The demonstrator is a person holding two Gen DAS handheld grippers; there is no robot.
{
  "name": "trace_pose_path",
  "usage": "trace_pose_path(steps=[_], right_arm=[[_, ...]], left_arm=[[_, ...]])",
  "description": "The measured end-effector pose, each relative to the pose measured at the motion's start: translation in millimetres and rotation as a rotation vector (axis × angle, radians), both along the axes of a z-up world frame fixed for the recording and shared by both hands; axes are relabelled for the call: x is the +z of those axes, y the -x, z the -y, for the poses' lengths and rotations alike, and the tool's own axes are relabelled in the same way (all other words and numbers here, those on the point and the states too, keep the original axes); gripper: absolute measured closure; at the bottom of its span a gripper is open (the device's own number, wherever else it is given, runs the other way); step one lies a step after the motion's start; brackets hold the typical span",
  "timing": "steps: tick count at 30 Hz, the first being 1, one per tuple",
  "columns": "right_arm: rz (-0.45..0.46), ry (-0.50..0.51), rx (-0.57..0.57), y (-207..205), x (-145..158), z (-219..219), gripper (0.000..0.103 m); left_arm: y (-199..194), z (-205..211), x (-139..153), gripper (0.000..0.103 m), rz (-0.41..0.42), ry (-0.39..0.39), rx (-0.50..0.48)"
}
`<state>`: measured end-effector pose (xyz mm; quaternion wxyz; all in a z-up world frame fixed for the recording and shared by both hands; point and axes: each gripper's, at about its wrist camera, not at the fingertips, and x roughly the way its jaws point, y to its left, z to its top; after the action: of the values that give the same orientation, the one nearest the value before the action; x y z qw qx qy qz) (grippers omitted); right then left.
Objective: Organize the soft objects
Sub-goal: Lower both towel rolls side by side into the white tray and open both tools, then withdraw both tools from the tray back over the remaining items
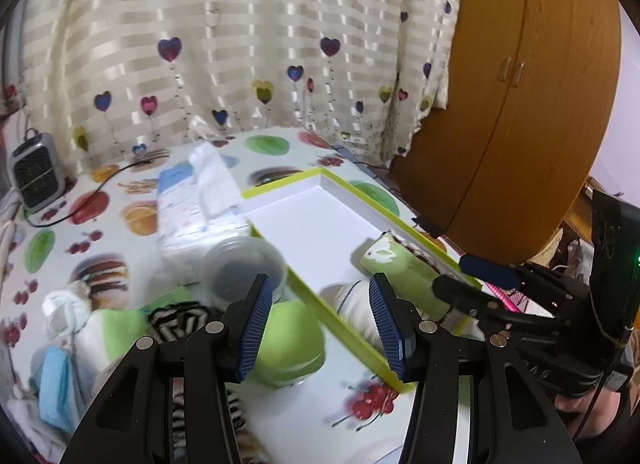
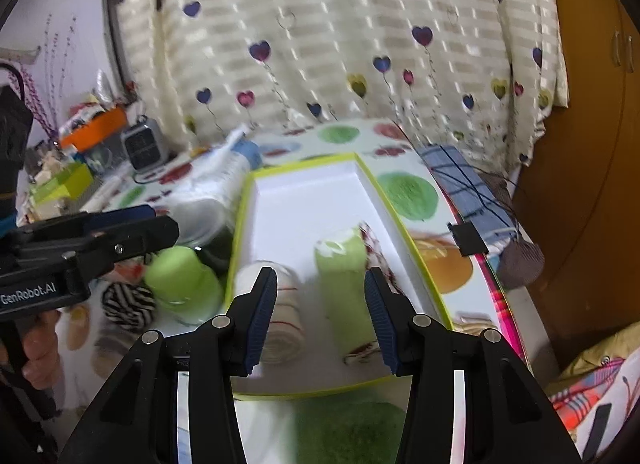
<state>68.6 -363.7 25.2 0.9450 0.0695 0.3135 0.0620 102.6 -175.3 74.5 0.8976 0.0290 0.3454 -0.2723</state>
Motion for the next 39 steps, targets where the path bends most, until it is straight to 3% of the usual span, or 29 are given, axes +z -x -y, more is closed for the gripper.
trace_pose_path(steps=[10,13,31,39], right_arm=[[0.064,0.002,0.085,22,7,-25,0.056],[0.075,0.006,0.126,29,8,-35,0.051],[-0.024,0.023,0.227,54,8,-86,0.051],[-0.033,0.033,0.263,63,10,-110,0.051]], left_arm=[[23,-46,-9,0.053,-0.019,0.015,0.090],[30,-59,-11,0.053,-0.023,0.029,0.113],[61,-122,-33,0.053,-0.090,0.065,0.253],[80,-147,-38,0.053,-0.074,0.037,0.308]])
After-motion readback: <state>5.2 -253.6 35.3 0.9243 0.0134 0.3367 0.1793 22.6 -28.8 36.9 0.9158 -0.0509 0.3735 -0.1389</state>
